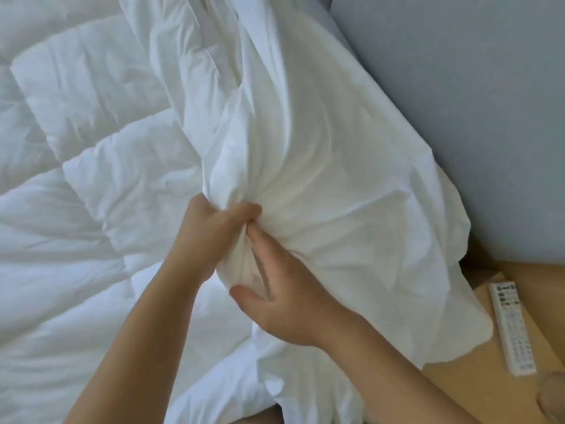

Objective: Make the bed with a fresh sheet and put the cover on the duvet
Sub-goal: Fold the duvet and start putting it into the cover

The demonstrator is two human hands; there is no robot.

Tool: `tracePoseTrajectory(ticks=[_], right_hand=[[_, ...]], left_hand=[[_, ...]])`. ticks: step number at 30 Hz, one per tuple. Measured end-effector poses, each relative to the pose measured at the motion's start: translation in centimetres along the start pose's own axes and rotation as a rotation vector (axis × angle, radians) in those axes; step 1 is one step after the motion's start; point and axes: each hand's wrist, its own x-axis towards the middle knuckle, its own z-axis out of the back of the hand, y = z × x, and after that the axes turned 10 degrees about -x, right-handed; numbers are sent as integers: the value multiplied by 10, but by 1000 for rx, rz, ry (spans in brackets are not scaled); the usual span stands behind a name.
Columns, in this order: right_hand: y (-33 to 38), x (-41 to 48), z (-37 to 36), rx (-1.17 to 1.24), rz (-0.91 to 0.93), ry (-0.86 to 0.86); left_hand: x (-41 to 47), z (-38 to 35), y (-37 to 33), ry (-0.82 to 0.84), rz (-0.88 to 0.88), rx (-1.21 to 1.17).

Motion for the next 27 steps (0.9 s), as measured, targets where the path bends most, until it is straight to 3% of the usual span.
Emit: tracePoseTrajectory(ticks=[2, 4, 5, 8, 11, 13, 14, 16, 21, 22, 24, 27], right_hand=[[-9, -18, 4, -133, 126, -331], [-31, -33, 6, -347, 5, -483], [-46, -38, 5, -424, -145, -432], [-96, -60, -3, -595, -497, -170], [-122, -76, -14, -563, -429, -134], [-120, -82, -20, -287, -333, -116], [-114, -86, -22, -126, -304, -107], [-100, -95, -25, 2, -218, -126], [-103, -119, -31, -266, -127, -153], [-109, -124, -31, -326, -171, -162], [-122, -134, -28, -394, -290, -204], [-138, -142, -21, -487, -437, -393]], left_hand=[[9, 3, -10, -82, -180, -122], [20, 6, 7, -223, -138, -235], [20, 4, 26, -240, -33, -236], [-15, -13, 97, -44, 189, -131], [-57, -39, 139, 36, 268, -105], [-77, -62, 138, 154, 332, -141], [-83, -67, 132, 133, 327, -108], [-87, -52, 117, -35, 231, -36], [-94, 52, 114, -767, 117, 122], [-95, 55, 127, -765, 89, 178], [-97, 34, 150, -554, 45, 244], [-102, -12, 176, -279, 114, 114]])
